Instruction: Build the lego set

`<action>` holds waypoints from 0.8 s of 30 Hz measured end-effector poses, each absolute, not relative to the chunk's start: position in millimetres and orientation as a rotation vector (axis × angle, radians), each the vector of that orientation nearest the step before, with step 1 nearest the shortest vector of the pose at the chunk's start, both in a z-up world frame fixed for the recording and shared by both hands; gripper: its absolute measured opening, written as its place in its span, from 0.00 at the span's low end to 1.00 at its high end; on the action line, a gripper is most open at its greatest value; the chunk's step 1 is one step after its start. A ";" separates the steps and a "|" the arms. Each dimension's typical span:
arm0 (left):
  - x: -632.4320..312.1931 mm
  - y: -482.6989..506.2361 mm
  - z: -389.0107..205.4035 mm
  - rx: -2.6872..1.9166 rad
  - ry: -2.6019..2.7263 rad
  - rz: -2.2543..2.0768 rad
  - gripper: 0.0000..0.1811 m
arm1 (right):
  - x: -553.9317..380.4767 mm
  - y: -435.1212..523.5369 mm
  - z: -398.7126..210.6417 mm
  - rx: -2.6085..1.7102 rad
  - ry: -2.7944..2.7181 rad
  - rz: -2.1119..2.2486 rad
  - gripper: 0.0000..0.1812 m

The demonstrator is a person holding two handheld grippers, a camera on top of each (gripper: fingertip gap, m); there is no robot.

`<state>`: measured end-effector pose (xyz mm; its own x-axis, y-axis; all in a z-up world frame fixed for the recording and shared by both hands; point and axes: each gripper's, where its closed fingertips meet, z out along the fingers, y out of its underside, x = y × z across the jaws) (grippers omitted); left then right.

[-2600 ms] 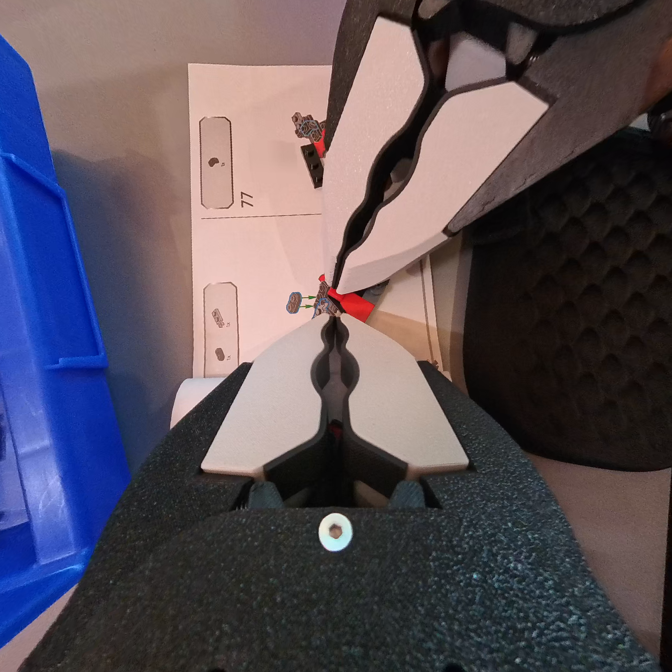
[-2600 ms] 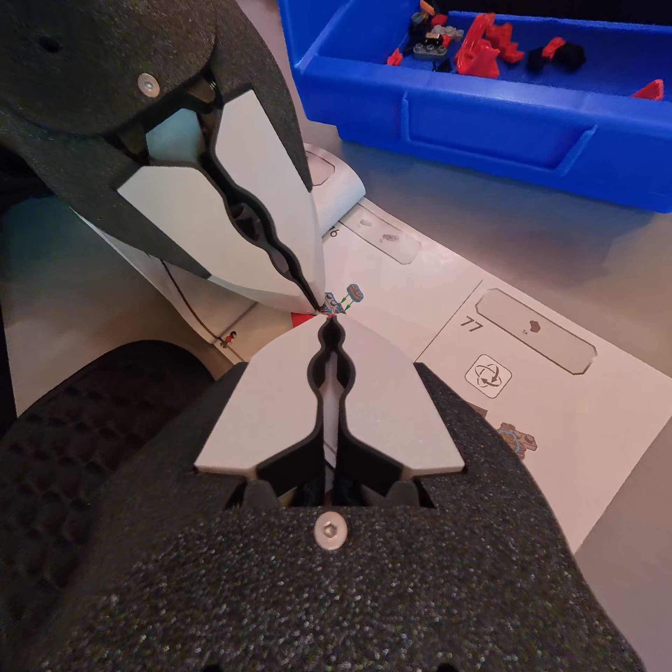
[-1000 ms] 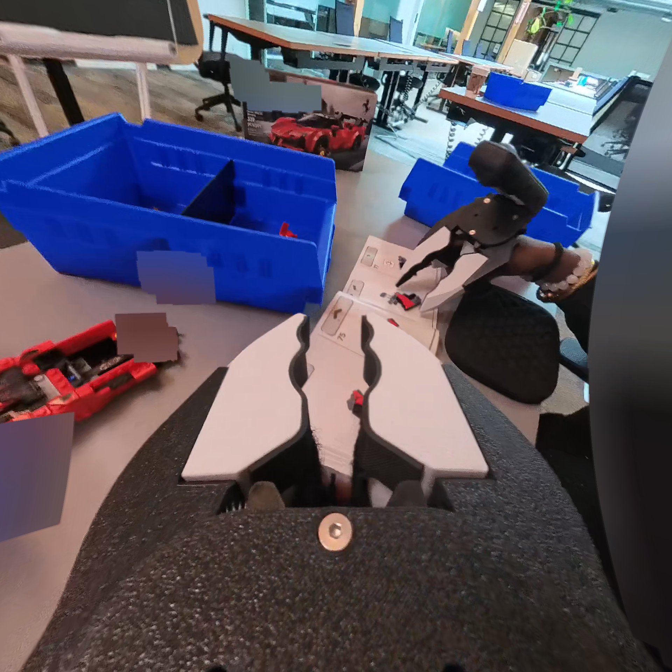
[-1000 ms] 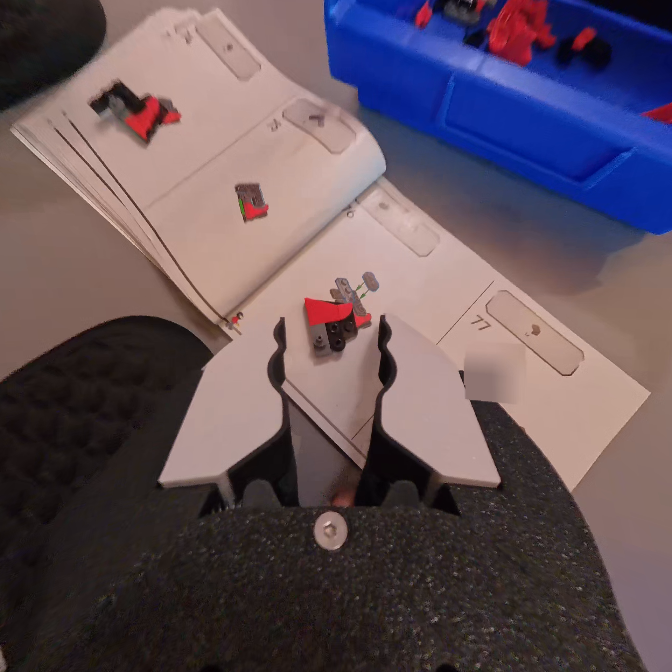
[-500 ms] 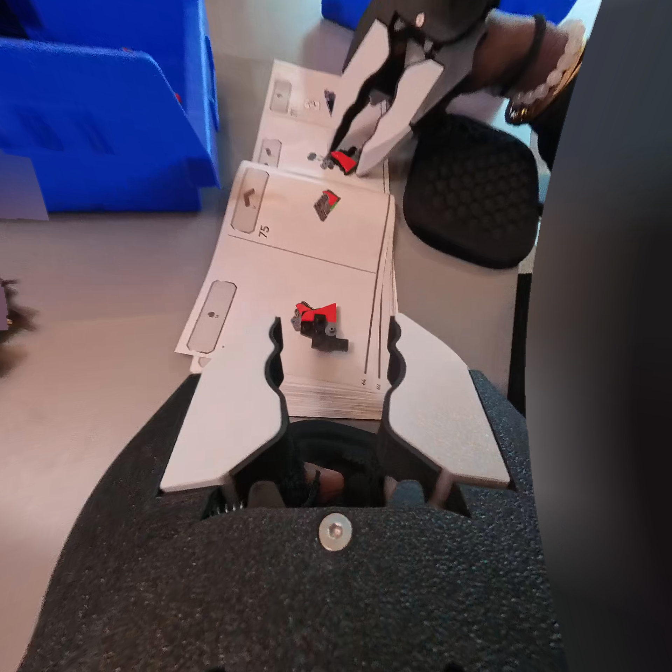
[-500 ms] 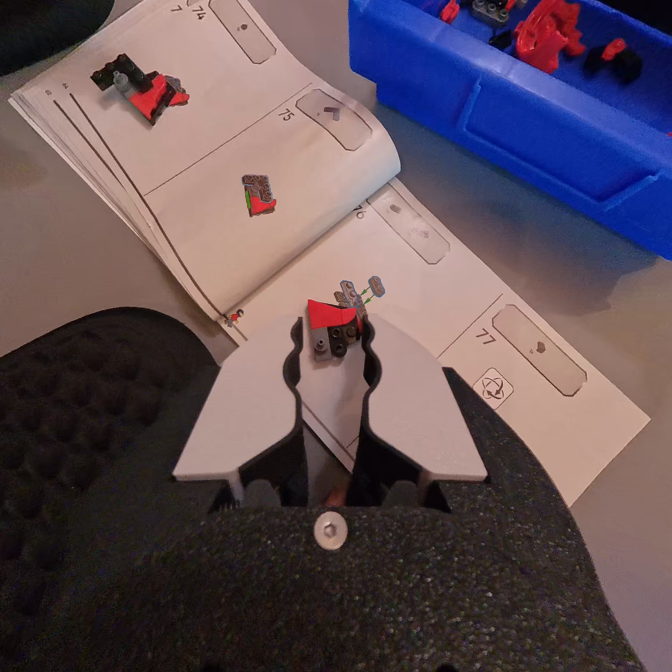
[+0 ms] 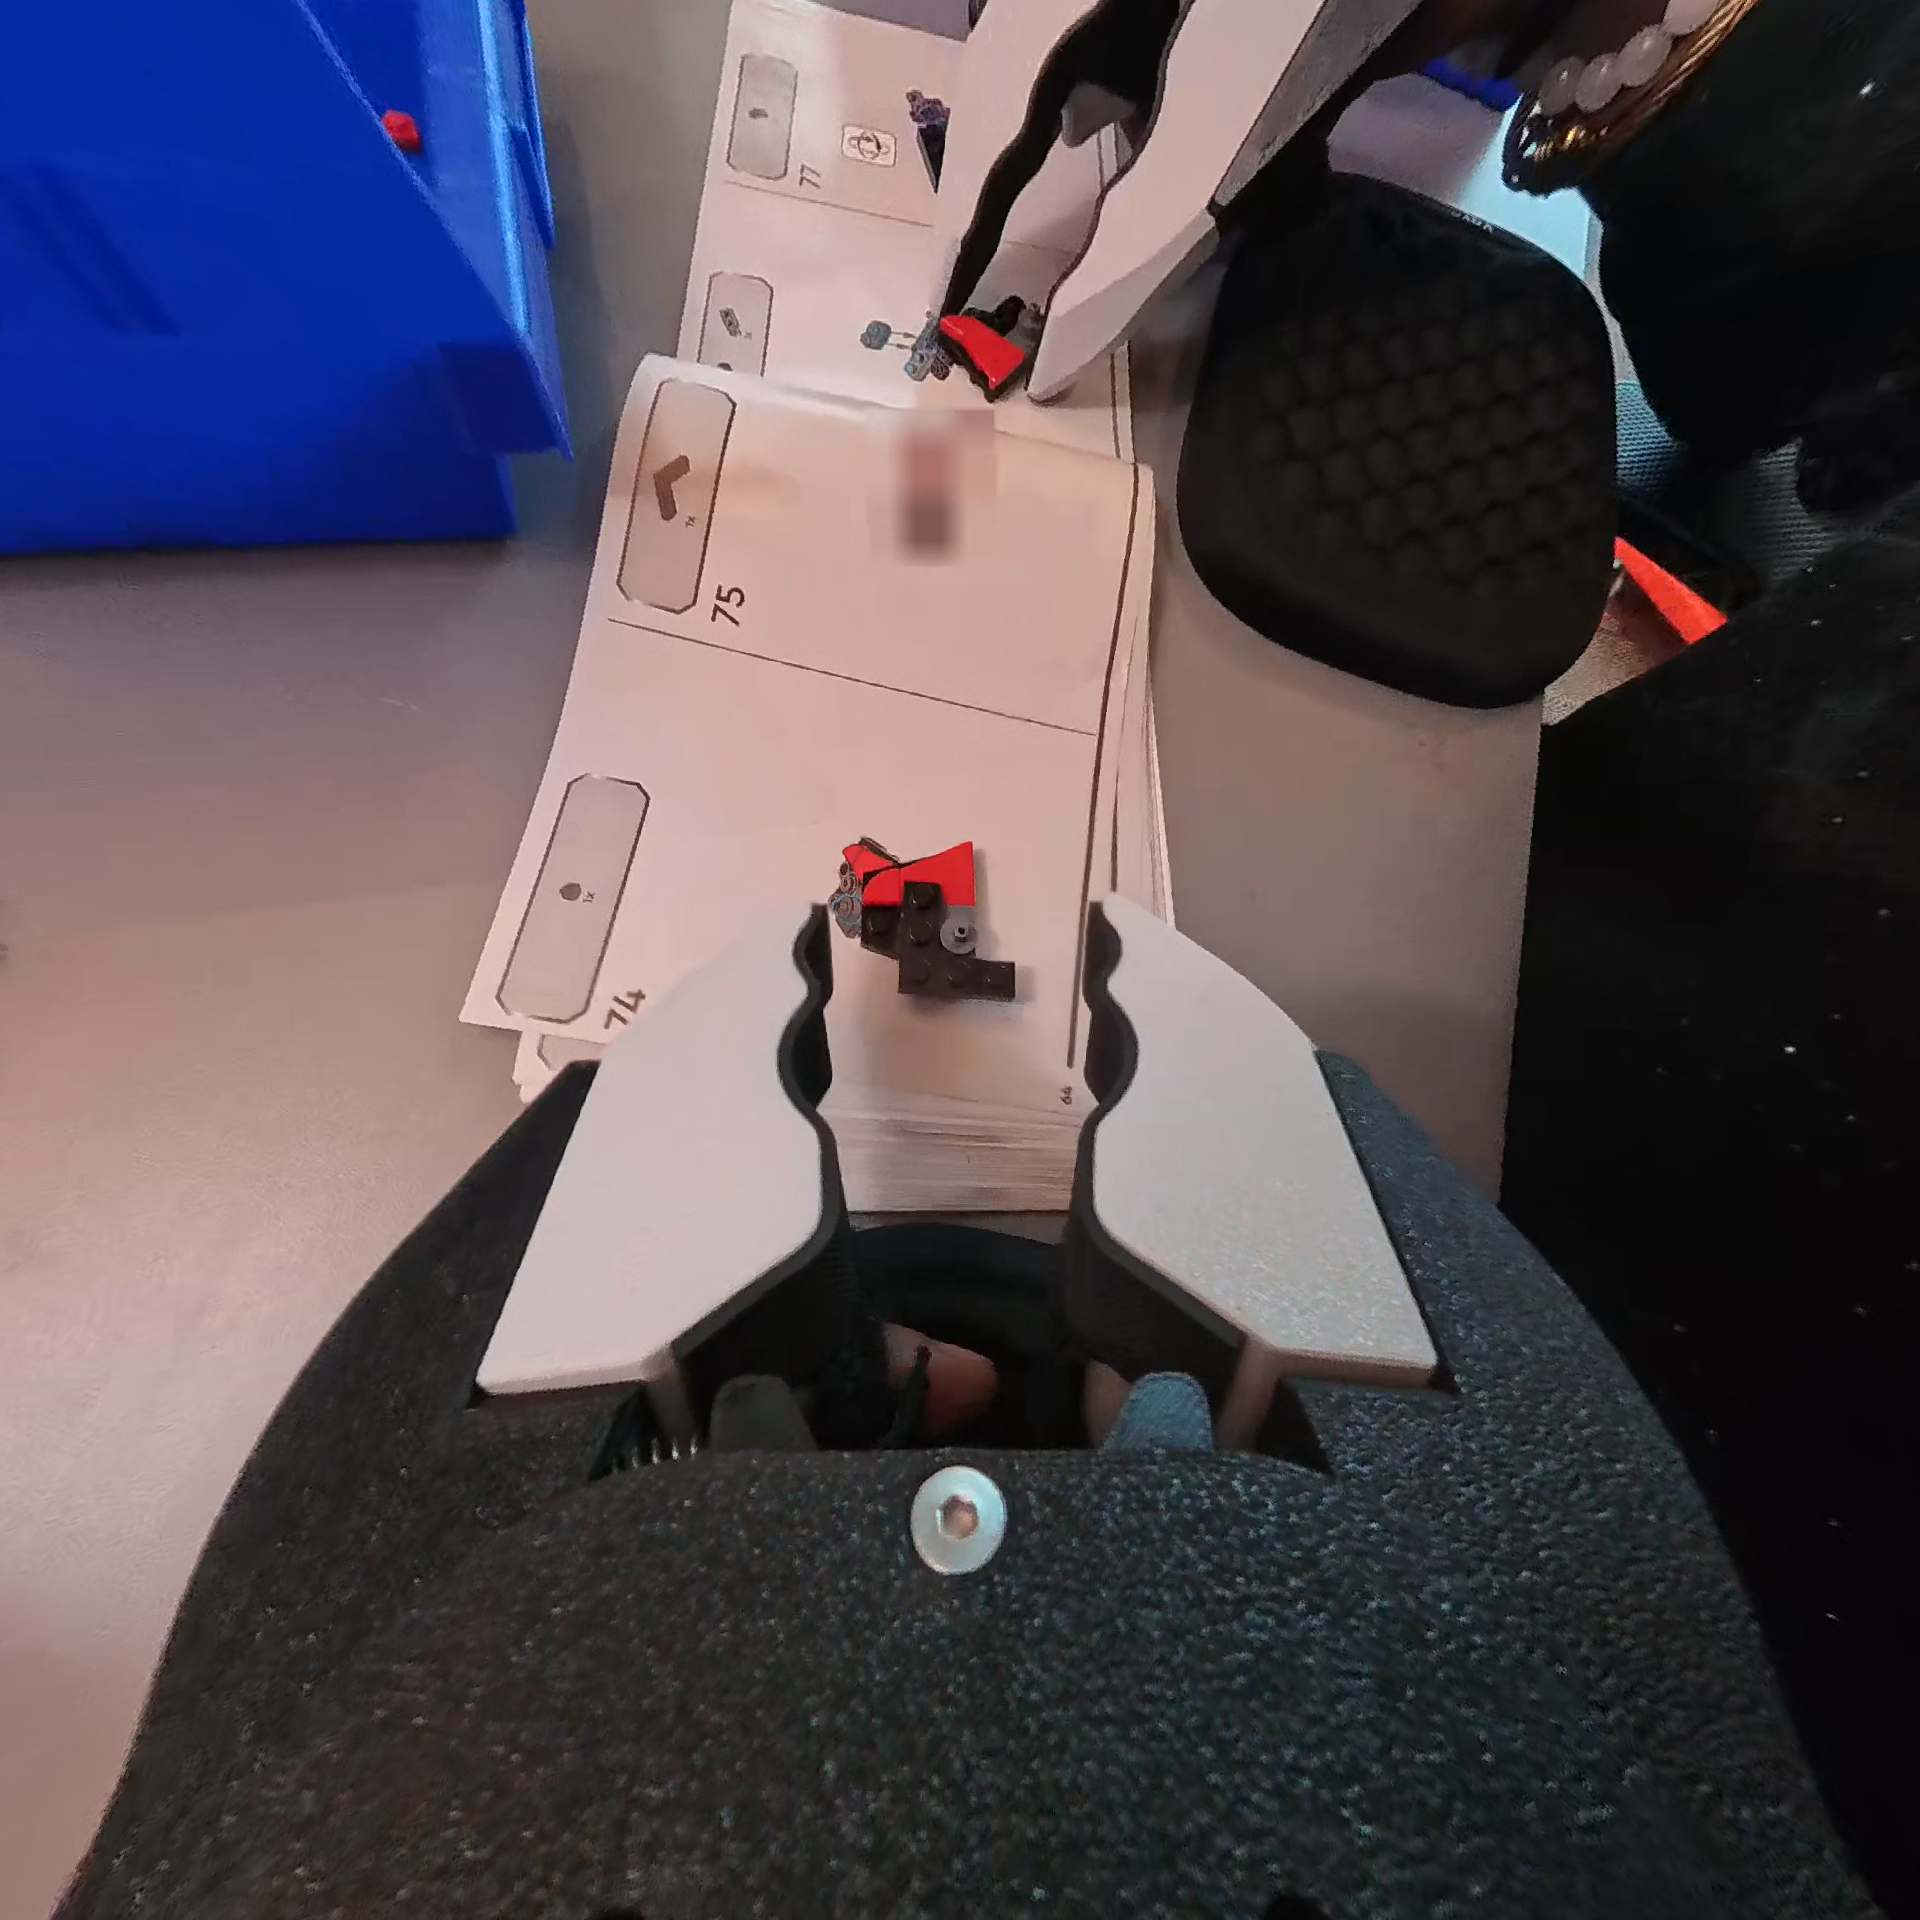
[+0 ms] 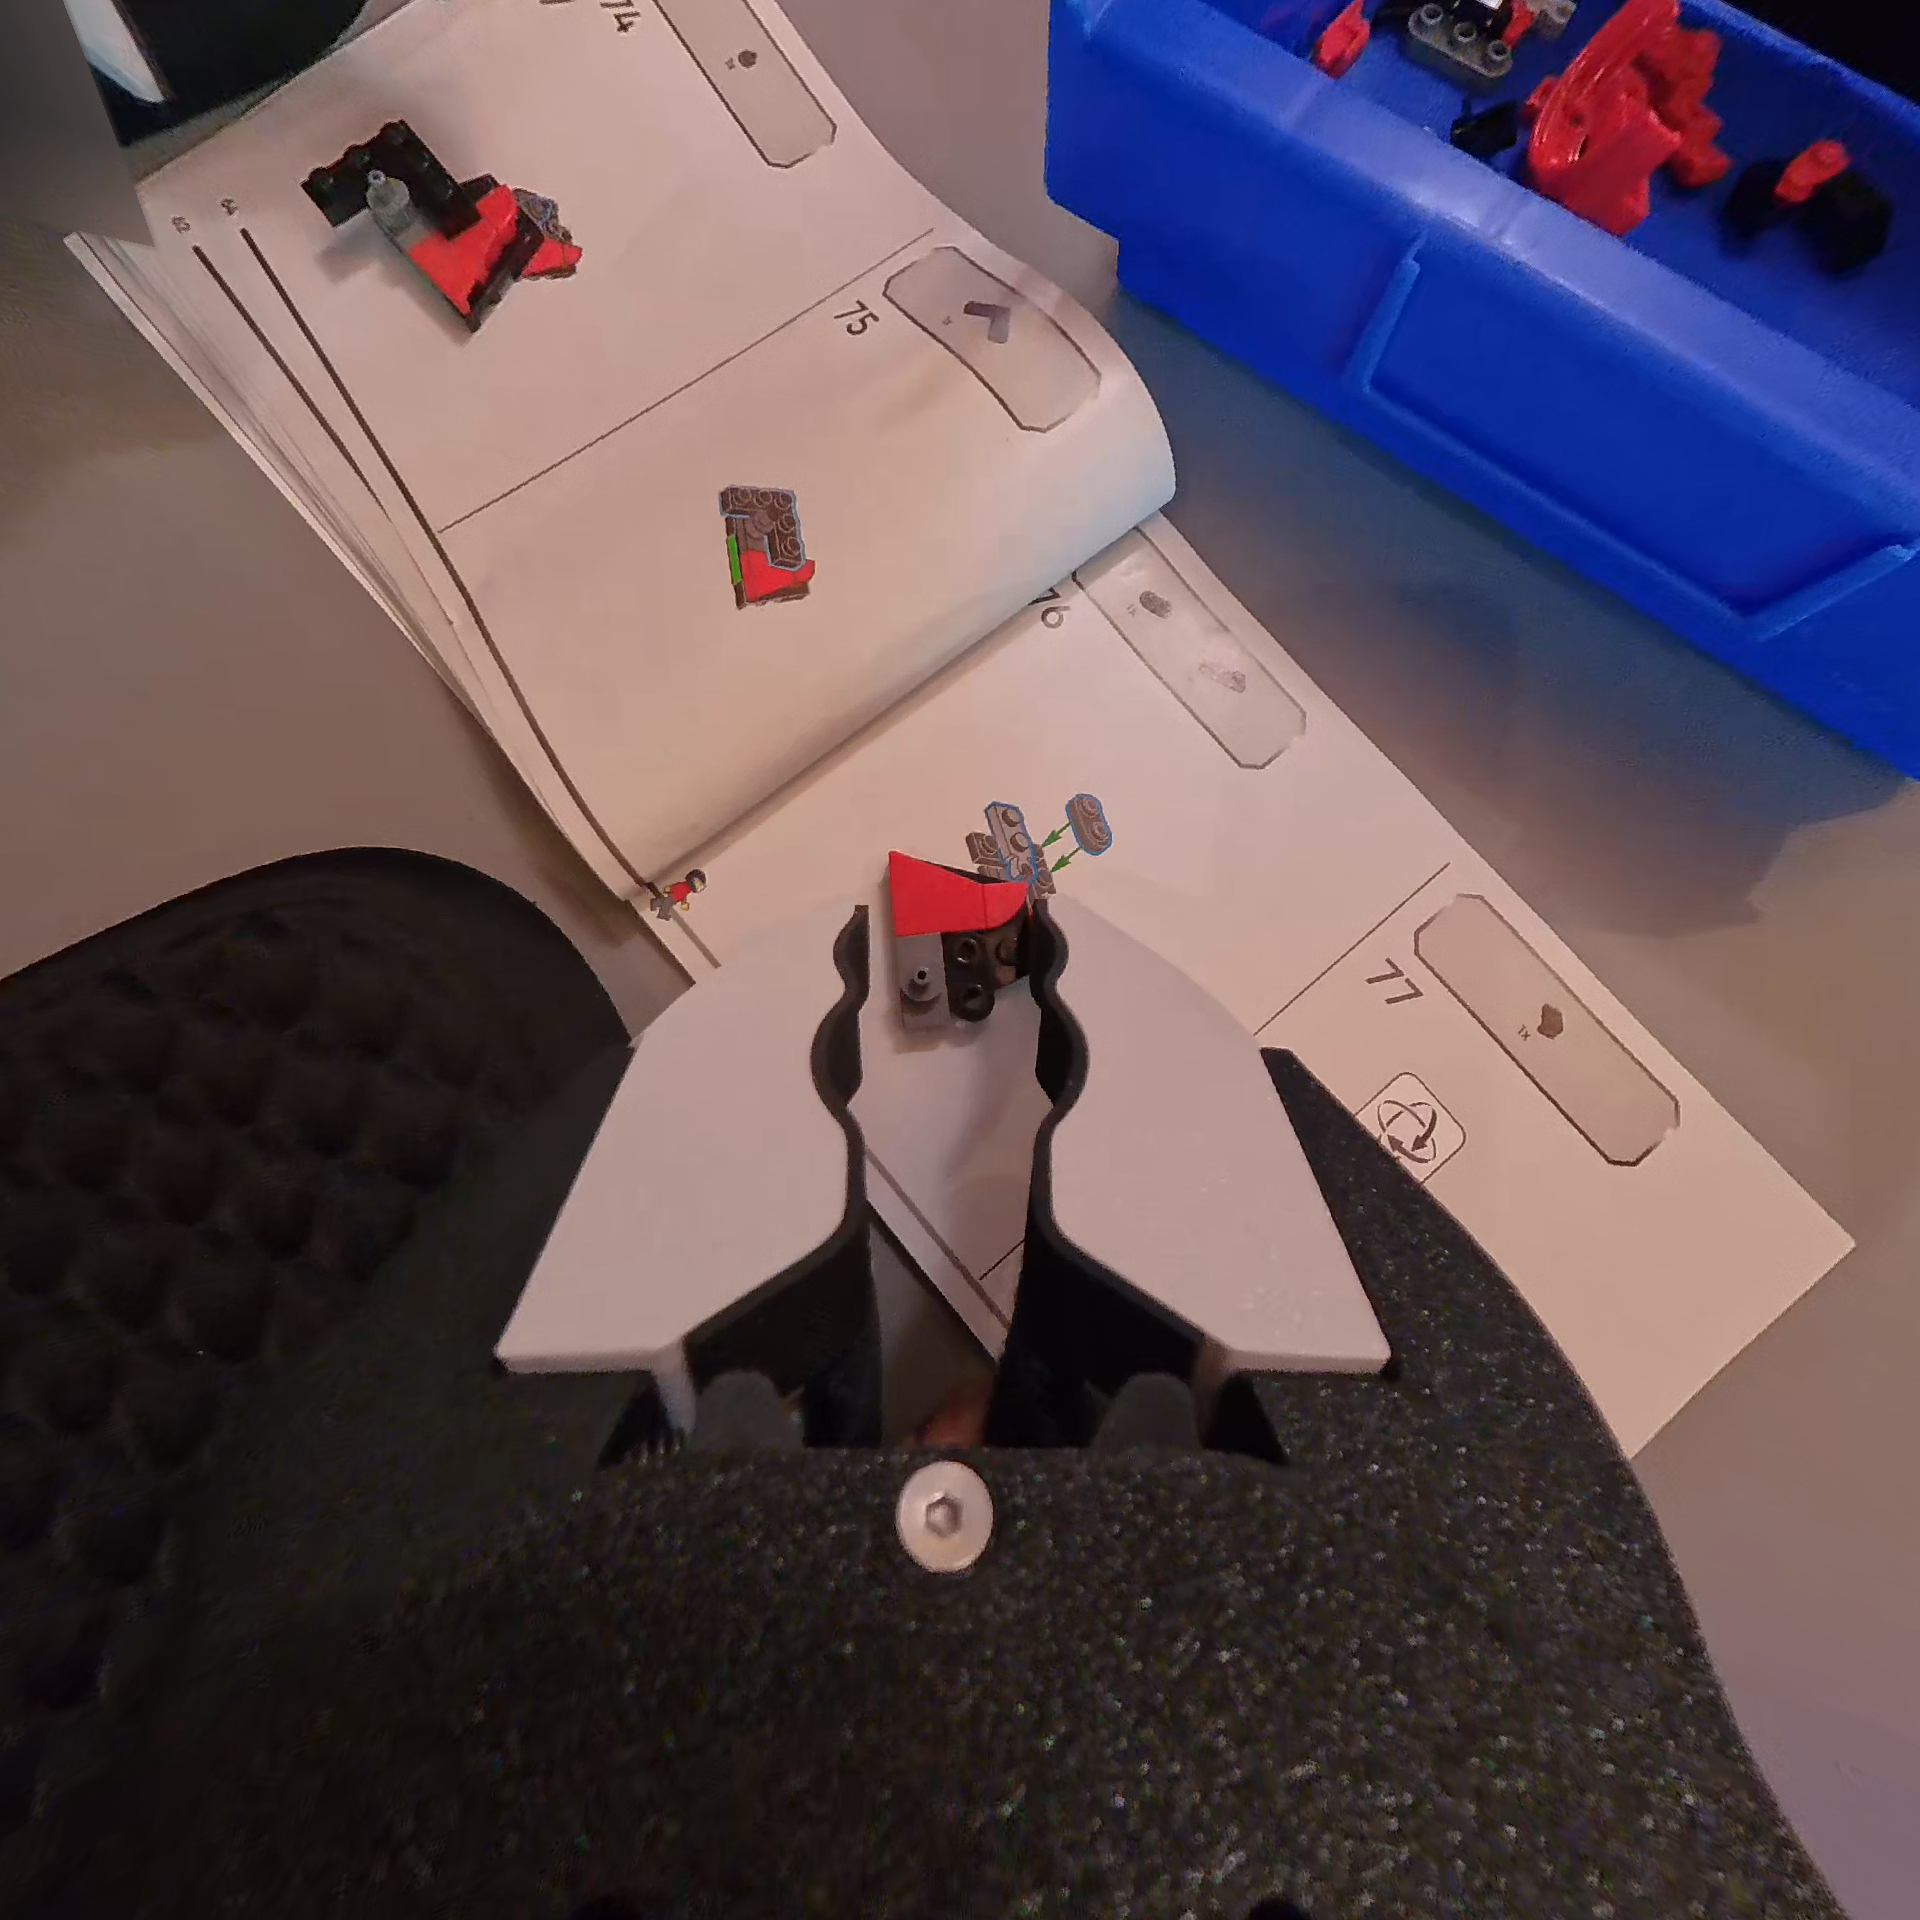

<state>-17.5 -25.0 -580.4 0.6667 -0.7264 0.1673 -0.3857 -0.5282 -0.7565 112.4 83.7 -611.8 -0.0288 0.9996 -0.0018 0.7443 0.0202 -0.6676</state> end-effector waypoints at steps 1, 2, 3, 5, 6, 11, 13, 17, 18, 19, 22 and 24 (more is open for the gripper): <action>-16.8 -24.6 -578.8 -2.167 0.856 -0.617 0.25 | 112.5 83.6 -611.8 -1.772 -1.823 0.701 0.16; -16.0 -24.3 -577.2 -2.163 0.857 -0.620 0.25 | 112.8 83.4 -611.7 -1.771 -1.823 0.701 0.16; -15.1 -24.2 -575.7 -2.161 0.858 -0.623 0.25 | 113.2 83.3 -611.7 -1.768 -1.824 0.697 0.17; -13.9 -24.7 -574.3 -2.167 0.858 -0.632 0.24 | 114.1 83.2 -611.6 -1.765 -1.821 0.687 0.17; -13.3 -25.4 -574.2 -2.176 0.858 -0.640 0.24 | 114.4 83.2 -611.5 -1.766 -1.818 0.685 0.17; -12.3 -22.7 -572.2 -2.165 0.842 -0.627 0.23 | 116.8 83.3 -611.0 -1.764 -1.805 0.665 0.18; -11.8 -22.4 -571.0 -2.155 0.845 -0.622 0.23 | 117.6 83.0 -611.1 -1.772 -1.802 0.666 0.18; -13.2 -21.5 -568.1 -2.141 0.846 -0.602 0.22 | 116.5 82.5 -610.3 -1.773 -1.791 0.673 0.17; -13.7 -21.4 -567.4 -2.139 0.843 -0.599 0.22 | 116.2 82.6 -610.5 -1.773 -1.791 0.672 0.17; -14.2 -21.6 -566.7 -2.136 0.840 -0.600 0.22 | 115.9 82.7 -610.6 -1.774 -1.792 0.669 0.17; -16.2 -22.2 -566.2 -2.135 0.831 -0.598 0.22 | 115.0 82.8 -610.4 -1.772 -1.797 0.666 0.17; -17.6 -22.9 -566.6 -2.139 0.829 -0.594 0.21 | 114.7 83.0 -610.0 -1.772 -1.797 0.663 0.17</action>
